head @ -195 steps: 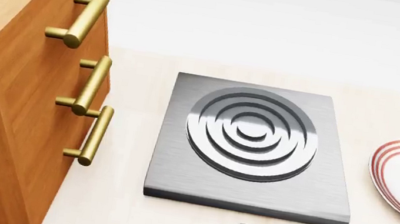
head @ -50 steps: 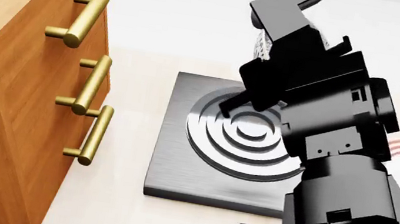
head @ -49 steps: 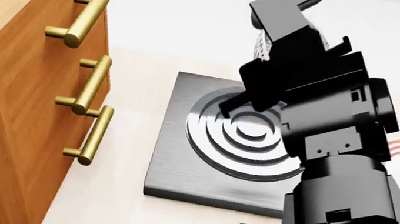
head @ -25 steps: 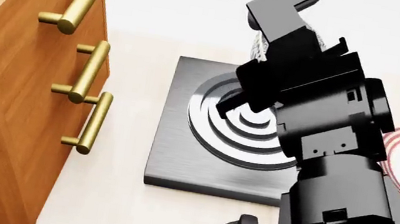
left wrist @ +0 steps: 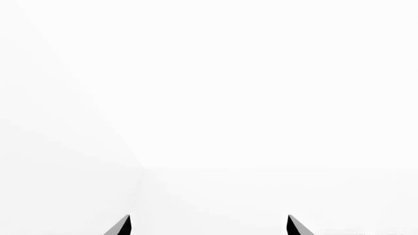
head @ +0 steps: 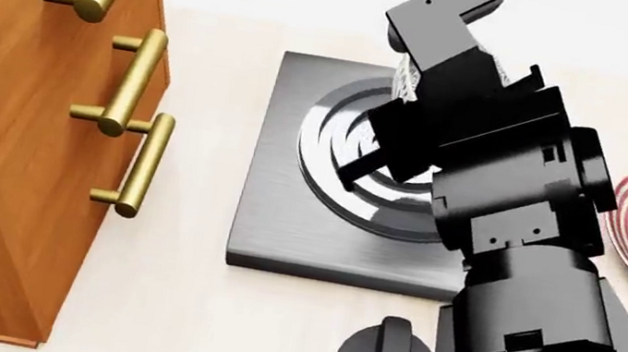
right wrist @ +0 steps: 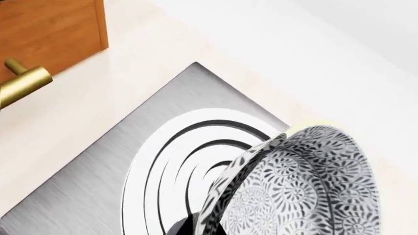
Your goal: Put the bowl on the stove.
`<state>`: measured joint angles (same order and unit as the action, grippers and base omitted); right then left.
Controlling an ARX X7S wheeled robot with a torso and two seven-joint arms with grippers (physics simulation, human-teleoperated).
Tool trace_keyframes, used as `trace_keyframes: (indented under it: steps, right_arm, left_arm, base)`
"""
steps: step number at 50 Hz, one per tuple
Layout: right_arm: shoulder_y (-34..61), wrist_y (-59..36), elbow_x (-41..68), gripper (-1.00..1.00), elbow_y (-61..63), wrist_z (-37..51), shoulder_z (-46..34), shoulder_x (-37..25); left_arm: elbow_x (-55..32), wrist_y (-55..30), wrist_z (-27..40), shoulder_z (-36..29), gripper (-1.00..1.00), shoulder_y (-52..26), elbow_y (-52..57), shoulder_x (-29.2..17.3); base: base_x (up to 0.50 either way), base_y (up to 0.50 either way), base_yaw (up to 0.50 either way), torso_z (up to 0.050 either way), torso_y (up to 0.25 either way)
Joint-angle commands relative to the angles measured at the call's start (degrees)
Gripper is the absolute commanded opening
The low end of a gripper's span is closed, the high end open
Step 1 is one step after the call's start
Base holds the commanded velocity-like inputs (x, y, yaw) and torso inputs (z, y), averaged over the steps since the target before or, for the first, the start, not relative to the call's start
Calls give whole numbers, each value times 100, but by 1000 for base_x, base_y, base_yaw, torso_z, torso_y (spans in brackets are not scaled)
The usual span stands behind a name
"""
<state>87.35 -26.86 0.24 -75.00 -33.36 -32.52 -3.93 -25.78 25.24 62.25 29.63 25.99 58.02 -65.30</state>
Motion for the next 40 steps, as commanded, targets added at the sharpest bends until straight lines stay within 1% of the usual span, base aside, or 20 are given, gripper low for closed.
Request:
trace_keyframes:
  steps: [1,4,8,9,10,24,40]
  right_arm:
    - [-46,-62,-17,-100,1,9,6,-4]
    - [-56,-80,-15,-100,1,18,11,2]
    - [-57,-81,-14,-100,1,12,24,7]
    - [-57,-81,-12,-100,1,11,28,8]
    - [-61,-83,-13,-100,1,11,29,10]
    - [-112,-129,-20,-100,1,-2,26,32]
    - [-118,-391,-17,-100,1,-66,-87,110]
  left_arm:
    - [57,-25,12,-61,100,-19,8,-26]
    - [54,-42,0,-42,100,-8,13,-26]
    - [50,-5,33,-42,100,-26,-7,-3]
    - [-23,106,47,-92,100,-61,-39,14]
    - [31,17,38,-47,100,-35,-23,16]
    - [0,56,-4,-30,100,-44,-28,43]
    - [3,48,-48,-38,100,-39,-47,73]
  base:
    - [0,0,0,0,0]
    - [0,0,0,0,0]
    - [0,0,0,0,-196]
    - [0,0,0,0,0]
    - [0,0,0,0,0]
    - [0,0,0,0,0]
    - [0,0,0,0,0]
